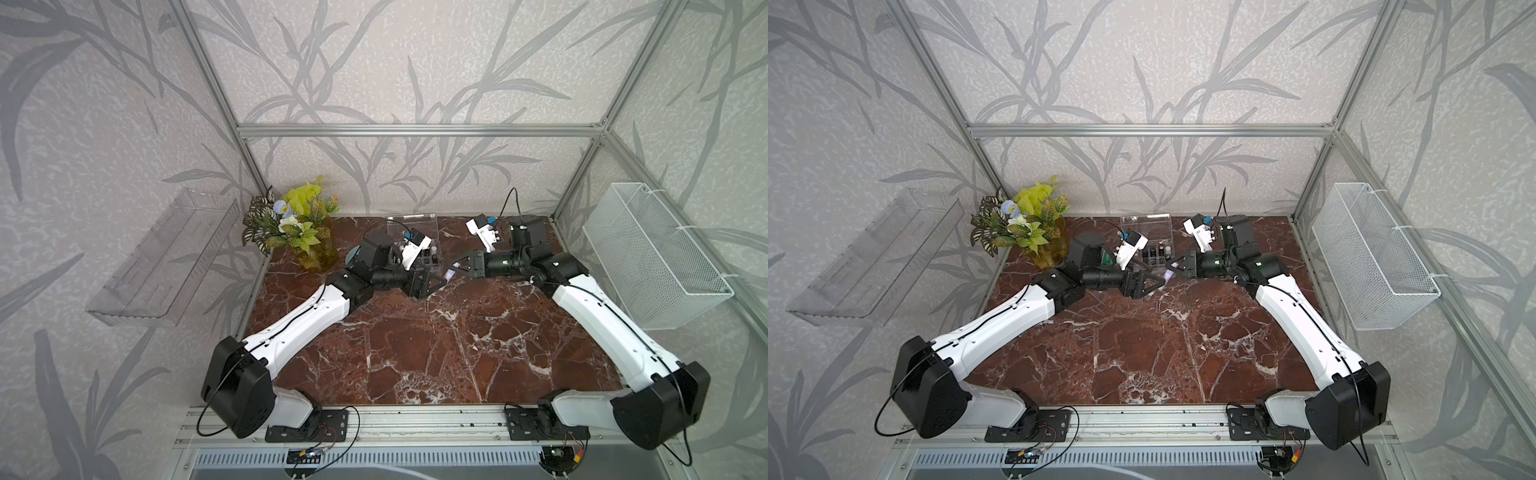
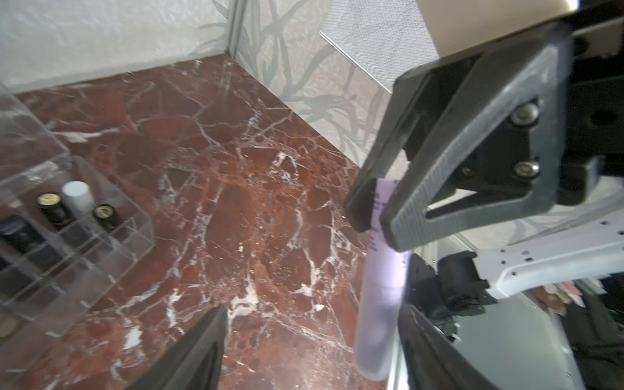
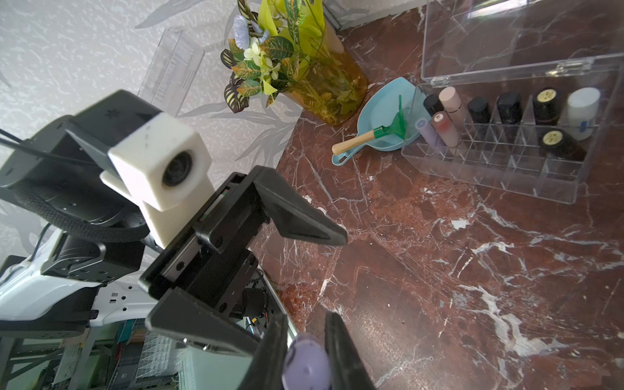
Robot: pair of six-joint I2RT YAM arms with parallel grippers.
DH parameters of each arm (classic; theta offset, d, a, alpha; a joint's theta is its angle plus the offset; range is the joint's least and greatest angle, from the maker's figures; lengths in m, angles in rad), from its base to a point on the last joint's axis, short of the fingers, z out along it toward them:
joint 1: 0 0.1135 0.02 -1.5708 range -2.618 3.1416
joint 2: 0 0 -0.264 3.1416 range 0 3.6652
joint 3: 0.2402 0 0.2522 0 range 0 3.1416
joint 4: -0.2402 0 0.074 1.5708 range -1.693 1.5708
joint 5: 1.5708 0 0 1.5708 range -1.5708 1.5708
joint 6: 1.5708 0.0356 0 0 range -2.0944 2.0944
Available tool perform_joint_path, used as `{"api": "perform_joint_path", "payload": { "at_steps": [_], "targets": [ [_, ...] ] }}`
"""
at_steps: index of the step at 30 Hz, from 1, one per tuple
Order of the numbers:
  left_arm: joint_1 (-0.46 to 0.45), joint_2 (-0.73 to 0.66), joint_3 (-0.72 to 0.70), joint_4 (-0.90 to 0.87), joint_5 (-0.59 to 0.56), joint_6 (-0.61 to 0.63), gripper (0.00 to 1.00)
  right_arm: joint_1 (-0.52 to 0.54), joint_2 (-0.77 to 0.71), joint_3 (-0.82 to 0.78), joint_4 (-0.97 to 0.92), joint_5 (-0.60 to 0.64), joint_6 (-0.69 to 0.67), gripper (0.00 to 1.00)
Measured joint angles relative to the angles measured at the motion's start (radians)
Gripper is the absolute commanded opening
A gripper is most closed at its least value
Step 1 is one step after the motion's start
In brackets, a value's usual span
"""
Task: Arrange the lipsticks in the organizer
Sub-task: Pick up the lipstick at the center of the board, then place the lipstick in the storage box.
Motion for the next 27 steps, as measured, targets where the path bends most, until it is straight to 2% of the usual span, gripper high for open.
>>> {"api": "perform_joint_path", "payload": {
  "at_steps": [4, 12, 20, 27],
  "targets": [
    [0.000, -0.052, -0.005, -0.009, -0.146, 0.008, 0.86, 0.006, 0.000, 0.002, -0.012, 0.061, -0.024, 0.11],
    [0.049, -0.167, -0.119, 0.032, -0.426, -0.014, 0.86, 0.061, 0.090, 0.107, -0.053, 0.289, -0.108, 0.10],
    [0.132, -0.245, -0.248, 0.065, -0.561, -0.060, 0.87, 0.088, 0.209, 0.137, 0.023, 0.450, -0.161, 0.10],
    [0.149, -0.339, -0.288, 0.116, -0.634, -0.075, 0.86, 0.106, 0.297, 0.194, 0.110, 0.552, -0.209, 0.10]
  ]
}}
